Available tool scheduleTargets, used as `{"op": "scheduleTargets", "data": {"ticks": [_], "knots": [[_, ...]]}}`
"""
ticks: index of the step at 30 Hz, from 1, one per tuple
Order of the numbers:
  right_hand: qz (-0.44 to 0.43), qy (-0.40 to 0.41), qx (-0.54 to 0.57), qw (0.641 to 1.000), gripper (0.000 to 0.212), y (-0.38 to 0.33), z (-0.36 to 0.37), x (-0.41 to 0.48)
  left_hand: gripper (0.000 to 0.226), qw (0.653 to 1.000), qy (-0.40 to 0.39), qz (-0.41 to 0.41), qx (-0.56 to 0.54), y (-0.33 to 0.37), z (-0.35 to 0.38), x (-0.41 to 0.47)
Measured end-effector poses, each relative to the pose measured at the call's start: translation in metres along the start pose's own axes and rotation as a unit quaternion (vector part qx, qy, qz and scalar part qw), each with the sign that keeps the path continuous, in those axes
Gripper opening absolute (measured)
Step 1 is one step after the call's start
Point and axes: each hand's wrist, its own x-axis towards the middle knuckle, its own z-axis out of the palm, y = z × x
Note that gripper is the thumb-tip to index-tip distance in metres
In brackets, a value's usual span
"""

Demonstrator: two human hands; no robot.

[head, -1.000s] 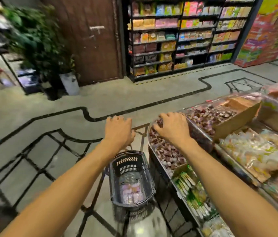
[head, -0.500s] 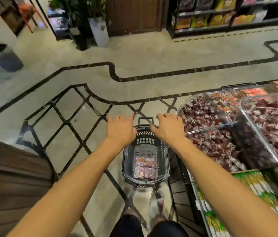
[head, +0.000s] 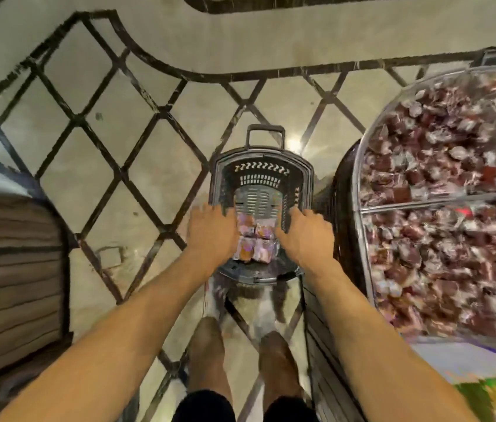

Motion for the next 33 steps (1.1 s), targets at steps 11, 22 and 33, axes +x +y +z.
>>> {"op": "scheduleTargets", "data": {"ticks": [11,22,33], "knots": [[0.086,-0.113,0.013,0.99,0.057,0.035,0.223,0.105,0.044,0.993,-0.1,0.065,0.021,0.044,0.217,0.135],[0.141,-0.172,0.025,0.975,0.06,0.053,0.377,0.166,0.059,0.989,-0.14,0.017,-0.054,0.068,0.375,0.2],[0.374,-0.102,0.329,0.861,0.063,0.055,0.453,0.216,0.063,0.879,-0.127,-0.2,-0.414,0.075,0.441,0.232]]}}
